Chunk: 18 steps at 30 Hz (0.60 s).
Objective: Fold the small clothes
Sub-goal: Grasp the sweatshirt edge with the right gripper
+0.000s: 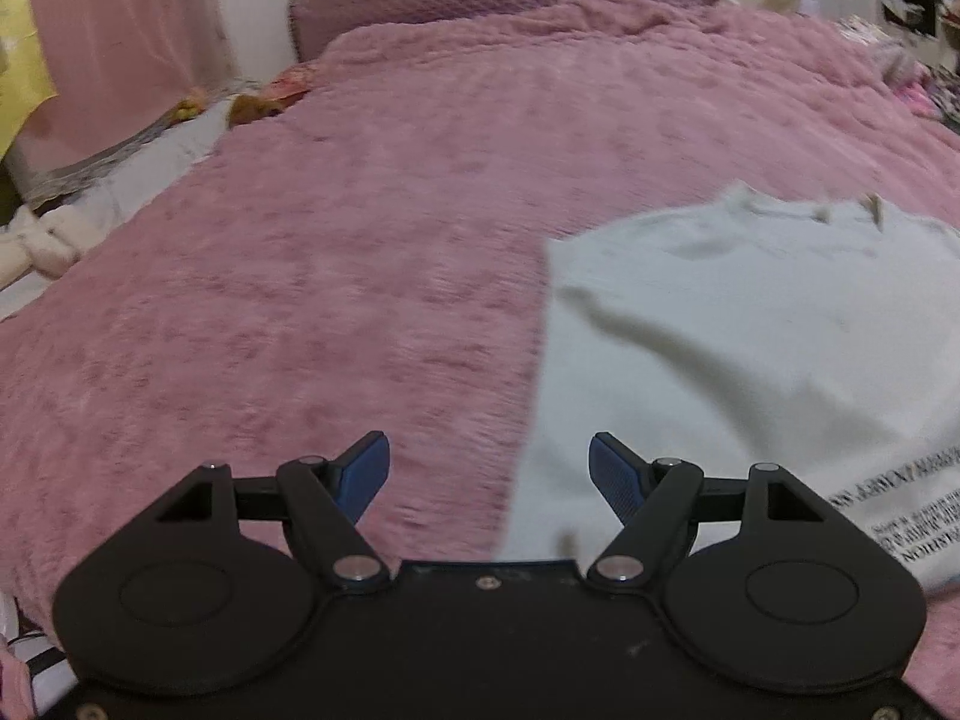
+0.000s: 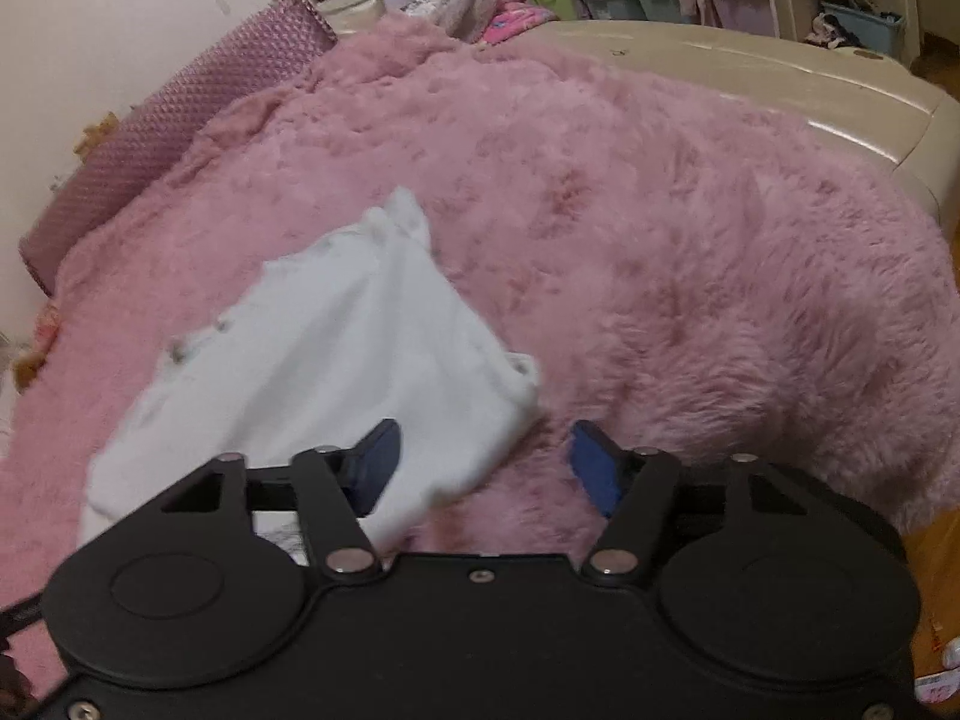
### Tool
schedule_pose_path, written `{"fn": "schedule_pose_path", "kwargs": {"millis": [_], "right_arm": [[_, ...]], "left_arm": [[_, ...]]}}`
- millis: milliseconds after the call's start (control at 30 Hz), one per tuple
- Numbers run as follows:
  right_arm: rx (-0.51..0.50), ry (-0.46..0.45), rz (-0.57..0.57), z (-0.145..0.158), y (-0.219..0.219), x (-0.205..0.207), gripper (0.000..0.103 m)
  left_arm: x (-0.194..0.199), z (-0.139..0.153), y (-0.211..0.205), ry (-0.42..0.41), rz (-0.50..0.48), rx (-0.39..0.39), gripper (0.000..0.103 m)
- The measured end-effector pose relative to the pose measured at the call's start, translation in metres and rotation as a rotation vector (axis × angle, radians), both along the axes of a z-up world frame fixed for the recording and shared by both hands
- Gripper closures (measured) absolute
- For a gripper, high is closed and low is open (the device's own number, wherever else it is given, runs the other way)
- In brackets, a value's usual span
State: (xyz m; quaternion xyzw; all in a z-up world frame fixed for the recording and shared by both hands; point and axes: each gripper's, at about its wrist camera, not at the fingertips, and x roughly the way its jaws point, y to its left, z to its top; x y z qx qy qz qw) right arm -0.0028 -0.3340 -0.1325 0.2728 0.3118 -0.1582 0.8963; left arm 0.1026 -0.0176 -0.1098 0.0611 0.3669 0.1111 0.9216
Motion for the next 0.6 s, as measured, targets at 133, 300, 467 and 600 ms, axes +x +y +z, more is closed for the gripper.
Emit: {"fn": "schedule_pose_path", "kwargs": {"millis": [133,300,467,600], "right_arm": [[0.002,0.078,0.025,-0.003,0.008,0.016,0.046],[0.104,0.0,-0.055,-0.022,-0.004,0.027,0.045],[0.062,-0.032,-0.078,-0.025,-0.007,0.046,0.068],[0.118,-0.058,-0.113,-0.029,-0.011,0.043,0.097]], "left_arm": [[0.0,0.026,0.034,-0.037,0.043,0.062,0.028],[-0.003,0.052,0.07,-0.067,0.082,0.067,0.028],[-0.005,0.044,0.067,-0.064,0.087,-0.006,0.028],[0.005,0.015,0.04,0.008,0.033,-0.029,0.028]]}}
